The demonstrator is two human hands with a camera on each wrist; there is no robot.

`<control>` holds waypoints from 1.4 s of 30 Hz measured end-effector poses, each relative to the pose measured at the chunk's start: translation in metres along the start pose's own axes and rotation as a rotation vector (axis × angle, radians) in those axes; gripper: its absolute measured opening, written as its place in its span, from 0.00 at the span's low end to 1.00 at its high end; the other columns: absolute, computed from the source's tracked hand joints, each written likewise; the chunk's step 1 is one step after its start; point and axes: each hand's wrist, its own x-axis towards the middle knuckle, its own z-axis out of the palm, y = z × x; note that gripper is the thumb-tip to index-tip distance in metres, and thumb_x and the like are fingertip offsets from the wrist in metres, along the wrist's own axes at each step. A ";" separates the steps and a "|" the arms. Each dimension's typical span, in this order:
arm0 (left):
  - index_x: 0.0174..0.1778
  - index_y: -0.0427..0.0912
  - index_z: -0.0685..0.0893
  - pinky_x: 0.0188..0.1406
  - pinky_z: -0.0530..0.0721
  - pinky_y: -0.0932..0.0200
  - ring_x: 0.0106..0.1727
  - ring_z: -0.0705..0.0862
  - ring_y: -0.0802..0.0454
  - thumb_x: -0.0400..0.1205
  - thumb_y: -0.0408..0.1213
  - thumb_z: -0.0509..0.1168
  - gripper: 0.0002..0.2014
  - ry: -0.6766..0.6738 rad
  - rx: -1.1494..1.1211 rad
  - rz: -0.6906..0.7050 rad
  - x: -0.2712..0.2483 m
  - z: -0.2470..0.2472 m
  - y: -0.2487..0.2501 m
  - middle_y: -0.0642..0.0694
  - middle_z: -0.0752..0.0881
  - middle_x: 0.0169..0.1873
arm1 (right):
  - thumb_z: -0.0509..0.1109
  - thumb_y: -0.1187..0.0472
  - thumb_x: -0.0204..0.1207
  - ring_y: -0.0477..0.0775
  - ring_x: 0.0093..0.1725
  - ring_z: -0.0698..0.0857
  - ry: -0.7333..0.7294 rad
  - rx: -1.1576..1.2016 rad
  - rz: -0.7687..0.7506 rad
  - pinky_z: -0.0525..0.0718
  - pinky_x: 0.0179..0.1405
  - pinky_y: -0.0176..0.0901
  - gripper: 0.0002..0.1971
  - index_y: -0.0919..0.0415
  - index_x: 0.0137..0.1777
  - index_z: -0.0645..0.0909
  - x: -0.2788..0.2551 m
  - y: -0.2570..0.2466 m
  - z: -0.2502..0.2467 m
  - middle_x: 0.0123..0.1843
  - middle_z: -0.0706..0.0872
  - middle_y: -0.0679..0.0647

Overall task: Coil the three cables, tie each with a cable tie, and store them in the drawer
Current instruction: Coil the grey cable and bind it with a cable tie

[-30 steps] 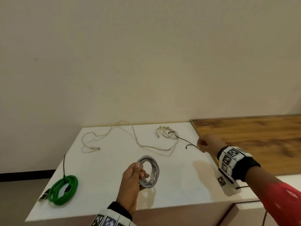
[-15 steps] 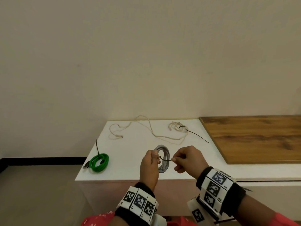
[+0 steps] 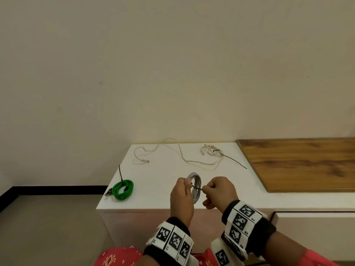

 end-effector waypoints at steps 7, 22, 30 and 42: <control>0.53 0.44 0.62 0.30 0.72 0.66 0.32 0.76 0.54 0.85 0.33 0.51 0.04 0.029 -0.124 -0.043 -0.009 -0.001 0.010 0.50 0.76 0.30 | 0.64 0.72 0.72 0.59 0.25 0.84 0.010 0.139 0.006 0.89 0.37 0.55 0.12 0.64 0.27 0.74 -0.005 0.002 0.009 0.24 0.82 0.59; 0.45 0.42 0.68 0.34 0.74 0.59 0.33 0.74 0.55 0.85 0.34 0.53 0.03 0.044 -0.200 -0.095 -0.002 -0.012 0.008 0.49 0.75 0.32 | 0.63 0.74 0.77 0.47 0.23 0.85 -0.288 0.423 -0.026 0.84 0.24 0.35 0.08 0.67 0.37 0.77 -0.008 0.003 0.009 0.29 0.81 0.61; 0.43 0.38 0.70 0.30 0.73 0.67 0.32 0.73 0.55 0.84 0.34 0.54 0.05 0.039 -0.132 -0.080 0.006 -0.025 -0.003 0.50 0.75 0.30 | 0.60 0.83 0.73 0.44 0.35 0.89 -0.509 0.276 -0.247 0.86 0.38 0.33 0.17 0.62 0.39 0.85 -0.014 -0.006 -0.009 0.33 0.89 0.53; 0.33 0.45 0.68 0.31 0.70 0.61 0.29 0.70 0.52 0.84 0.33 0.56 0.12 -0.056 -0.080 -0.077 0.005 -0.025 -0.002 0.48 0.74 0.27 | 0.68 0.48 0.68 0.35 0.49 0.81 -0.291 -0.215 -0.936 0.80 0.47 0.26 0.10 0.48 0.45 0.86 -0.038 -0.004 -0.043 0.44 0.81 0.37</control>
